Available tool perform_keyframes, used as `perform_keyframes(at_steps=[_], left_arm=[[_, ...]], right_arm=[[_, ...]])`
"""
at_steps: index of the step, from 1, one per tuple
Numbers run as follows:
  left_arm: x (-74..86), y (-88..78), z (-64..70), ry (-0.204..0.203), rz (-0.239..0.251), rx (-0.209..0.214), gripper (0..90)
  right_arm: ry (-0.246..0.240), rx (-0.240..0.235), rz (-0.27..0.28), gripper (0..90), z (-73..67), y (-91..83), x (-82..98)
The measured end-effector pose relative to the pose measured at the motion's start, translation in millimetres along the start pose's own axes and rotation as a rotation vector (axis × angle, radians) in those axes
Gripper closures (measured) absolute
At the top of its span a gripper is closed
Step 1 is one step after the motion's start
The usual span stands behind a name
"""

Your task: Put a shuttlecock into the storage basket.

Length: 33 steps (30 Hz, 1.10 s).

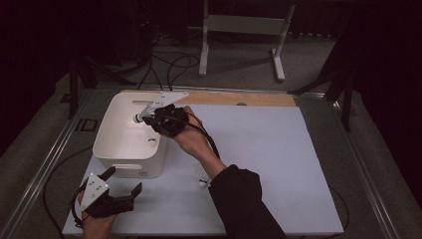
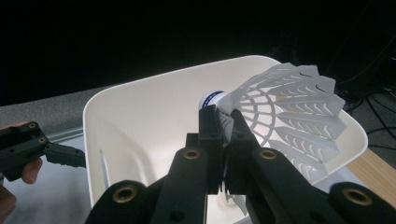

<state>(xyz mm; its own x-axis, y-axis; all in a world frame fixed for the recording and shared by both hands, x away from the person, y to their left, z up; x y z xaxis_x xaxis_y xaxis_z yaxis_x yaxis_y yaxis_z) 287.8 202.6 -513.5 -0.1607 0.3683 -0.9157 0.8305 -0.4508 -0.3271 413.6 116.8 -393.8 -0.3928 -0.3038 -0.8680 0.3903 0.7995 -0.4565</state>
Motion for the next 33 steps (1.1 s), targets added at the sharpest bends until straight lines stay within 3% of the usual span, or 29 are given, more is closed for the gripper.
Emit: perform_keyframes(at_steps=[33], left_arm=[[-0.1,-0.5,-0.5,-0.003,0.002,-0.001,0.2]], right_arm=[[-0.001,-0.031,0.001,88.1,-14.6,9.0,-2.9]])
Point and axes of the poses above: each handheld gripper's, and its own axes: y roughly forward along the jaws, x roughly out of its underside, z roughly to its right, the point moved 10 cm from there along y, roughly forward along the jaws, and after that the axes turned 15 degrees about y, right-handed, at the moved point
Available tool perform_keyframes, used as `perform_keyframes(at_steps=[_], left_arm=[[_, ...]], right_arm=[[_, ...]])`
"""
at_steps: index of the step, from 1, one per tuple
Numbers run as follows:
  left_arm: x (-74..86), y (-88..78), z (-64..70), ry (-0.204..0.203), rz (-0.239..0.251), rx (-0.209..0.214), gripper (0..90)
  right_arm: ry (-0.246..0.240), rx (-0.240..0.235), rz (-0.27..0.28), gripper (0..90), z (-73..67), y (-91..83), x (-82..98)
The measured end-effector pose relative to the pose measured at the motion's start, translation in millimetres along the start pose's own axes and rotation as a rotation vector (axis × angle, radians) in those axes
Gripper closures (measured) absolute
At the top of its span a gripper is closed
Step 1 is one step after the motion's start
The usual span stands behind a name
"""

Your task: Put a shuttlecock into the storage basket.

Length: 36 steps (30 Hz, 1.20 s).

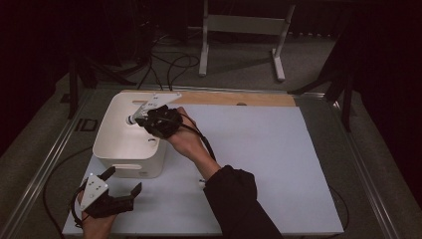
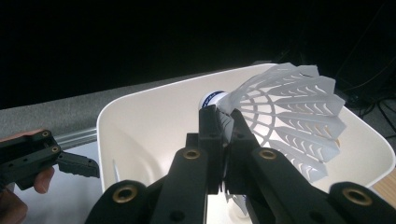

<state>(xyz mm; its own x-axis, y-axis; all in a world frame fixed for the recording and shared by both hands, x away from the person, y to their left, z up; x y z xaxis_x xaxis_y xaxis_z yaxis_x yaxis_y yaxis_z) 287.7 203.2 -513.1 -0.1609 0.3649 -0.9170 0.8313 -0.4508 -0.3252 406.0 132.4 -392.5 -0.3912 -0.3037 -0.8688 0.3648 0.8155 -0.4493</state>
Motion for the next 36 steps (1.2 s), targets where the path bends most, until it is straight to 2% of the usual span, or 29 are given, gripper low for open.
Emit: perform_keyframes(at_steps=[2,3,4,5,6,7,9,10,11,13,14,19,36], left_arm=[[0.1,0.0,0.0,0.000,0.000,0.000,0.2],[-0.1,-0.1,0.1,0.000,0.000,0.000,0.2],[-0.1,-0.1,0.1,0.000,0.000,0.000,0.2],[-0.1,0.0,0.2,-0.002,0.001,0.000,0.2],[-0.1,0.0,0.2,-0.002,0.001,0.000,0.2],[-0.1,0.1,0.2,-0.003,0.001,0.000,0.2],[-0.2,0.1,0.3,-0.003,0.001,0.000,0.2],[-0.1,0.1,0.4,0.000,0.000,0.000,0.2],[-0.1,0.1,0.1,0.001,0.001,0.000,0.2],[0.0,0.1,0.1,0.002,0.000,0.000,0.2],[0.1,0.3,0.3,0.002,-0.001,0.000,0.2],[0.0,0.3,0.3,0.003,-0.001,0.000,0.2],[0.2,0.6,0.7,0.006,-0.004,0.001,0.2]], right_arm=[[0.002,-0.005,0.001,87.7,-0.8,0.3,-0.1],[0.002,-0.024,-0.001,74.8,-2.8,0.7,0.0],[0.002,-0.024,-0.001,74.8,-2.8,0.7,0.0],[0.007,-0.064,-0.017,49.5,-5.7,2.6,1.5],[0.017,-0.069,-0.028,43.1,-5.9,3.2,2.8],[0.026,-0.053,-0.030,35.5,-3.6,3.7,3.5],[0.026,-0.053,-0.030,35.5,-3.6,3.7,3.5],[0.031,-0.049,-0.030,32.1,-1.7,3.5,3.7],[0.058,-0.020,-0.020,19.9,3.9,1.8,3.2],[0.058,-0.019,-0.018,18.2,5.3,1.2,3.2],[0.063,0.000,-0.019,15.2,8.6,-0.2,3.7],[0.089,0.007,-0.015,13.1,14.4,-4.4,4.9],[0.089,0.043,0.011,9.8,26.1,-16.9,7.1]])
Point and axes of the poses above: each handheld gripper's, and its own axes: y roughly forward along the jaws, x roughly out of its underside, z roughly to its right, the point moved 10 cm from there along y, roughly forward along the jaws, and after that the axes turned 15 degrees about y, right-handed, at the moved point
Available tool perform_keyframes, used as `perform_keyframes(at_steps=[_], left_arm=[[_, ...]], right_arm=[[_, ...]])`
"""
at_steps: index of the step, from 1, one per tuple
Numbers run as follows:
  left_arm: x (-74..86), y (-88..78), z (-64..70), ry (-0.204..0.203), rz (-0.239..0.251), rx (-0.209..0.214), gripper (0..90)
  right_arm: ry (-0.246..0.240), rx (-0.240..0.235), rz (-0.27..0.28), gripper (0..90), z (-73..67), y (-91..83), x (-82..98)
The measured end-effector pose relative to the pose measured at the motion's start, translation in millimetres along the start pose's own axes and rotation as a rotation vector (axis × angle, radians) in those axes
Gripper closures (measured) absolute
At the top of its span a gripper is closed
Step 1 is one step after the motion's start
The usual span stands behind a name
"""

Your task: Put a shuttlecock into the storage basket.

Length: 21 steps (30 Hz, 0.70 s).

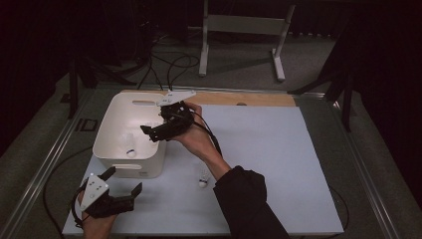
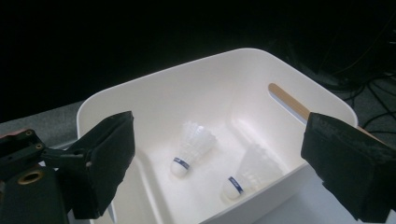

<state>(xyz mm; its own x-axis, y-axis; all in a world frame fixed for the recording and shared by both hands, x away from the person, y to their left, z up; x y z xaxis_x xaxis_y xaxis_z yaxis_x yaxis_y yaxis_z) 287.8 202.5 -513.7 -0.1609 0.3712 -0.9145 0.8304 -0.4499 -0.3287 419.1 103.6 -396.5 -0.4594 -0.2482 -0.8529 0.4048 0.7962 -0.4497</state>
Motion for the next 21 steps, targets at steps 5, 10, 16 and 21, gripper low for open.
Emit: perform_keyframes(at_steps=[5,10,16,21], left_arm=[[-0.1,-0.1,0.1,-0.001,0.000,0.000,0.2],[-0.2,0.0,0.1,-0.002,0.001,0.000,0.2],[-0.2,0.4,0.5,-0.001,0.001,0.003,0.2],[-0.2,0.2,0.5,-0.001,0.001,0.002,0.2]], right_arm=[[0.001,0.007,0.000,9.8,3.0,-1.9,1.6],[0.006,0.016,0.005,9.8,5.6,-3.4,2.4],[0.007,0.022,0.010,9.8,9.3,-6.5,3.8],[0.011,0.029,0.014,9.8,11.8,-8.9,3.8]])
Point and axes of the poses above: each handheld gripper's, and its own axes: y roughly forward along the jaws, x roughly out of its underside, z roughly to its right, the point moved 10 cm from there along y, roughly forward along the jaws, and after that the axes turned 15 degrees about y, right-handed, at the moved point
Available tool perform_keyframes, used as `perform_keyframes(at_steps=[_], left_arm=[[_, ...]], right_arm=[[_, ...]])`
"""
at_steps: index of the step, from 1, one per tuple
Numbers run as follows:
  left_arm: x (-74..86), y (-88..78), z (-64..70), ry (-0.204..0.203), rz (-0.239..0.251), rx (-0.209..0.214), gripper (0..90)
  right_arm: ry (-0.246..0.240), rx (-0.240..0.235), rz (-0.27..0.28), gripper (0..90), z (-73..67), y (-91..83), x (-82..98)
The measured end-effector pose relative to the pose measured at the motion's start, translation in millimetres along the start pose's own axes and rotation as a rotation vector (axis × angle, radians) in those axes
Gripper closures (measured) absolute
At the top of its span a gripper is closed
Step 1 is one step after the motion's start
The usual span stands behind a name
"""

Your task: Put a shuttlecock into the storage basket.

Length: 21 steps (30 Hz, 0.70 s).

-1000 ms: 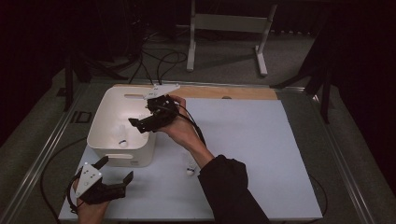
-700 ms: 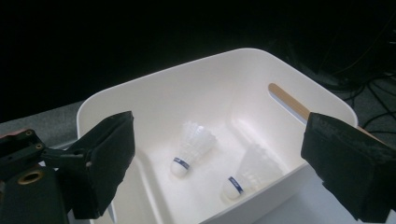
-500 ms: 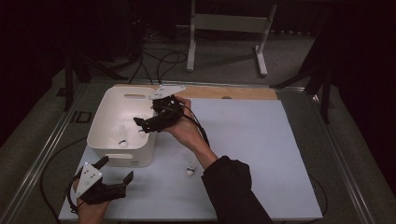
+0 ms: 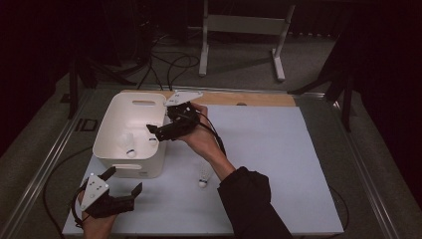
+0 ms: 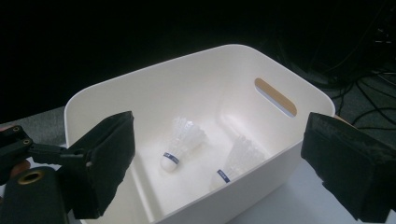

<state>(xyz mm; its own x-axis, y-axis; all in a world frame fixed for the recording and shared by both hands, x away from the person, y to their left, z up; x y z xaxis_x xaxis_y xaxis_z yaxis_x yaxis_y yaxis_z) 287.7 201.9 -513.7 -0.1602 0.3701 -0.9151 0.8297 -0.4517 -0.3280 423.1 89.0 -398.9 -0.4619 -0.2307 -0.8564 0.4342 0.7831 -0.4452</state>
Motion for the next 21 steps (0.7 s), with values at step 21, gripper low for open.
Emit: perform_keyframes(at_steps=[21], left_arm=[[-0.2,0.1,0.7,0.000,-0.001,0.001,0.2]], right_arm=[[0.009,0.019,0.011,9.8,13.2,-8.8,5.2]])
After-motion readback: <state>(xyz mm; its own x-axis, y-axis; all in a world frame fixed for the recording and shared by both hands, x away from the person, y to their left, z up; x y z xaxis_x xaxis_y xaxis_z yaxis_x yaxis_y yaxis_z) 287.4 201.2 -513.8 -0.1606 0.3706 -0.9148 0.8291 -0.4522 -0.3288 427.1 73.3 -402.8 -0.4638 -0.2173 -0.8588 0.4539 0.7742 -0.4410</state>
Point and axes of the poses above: each handheld gripper's, and its own axes: y roughly forward along the jaws, x roughly out of its underside, z roughly to its right, the point moved 10 cm from there along y, roughly forward along the jaws, and after that the axes turned 15 degrees about y, right-handed, at the moved point
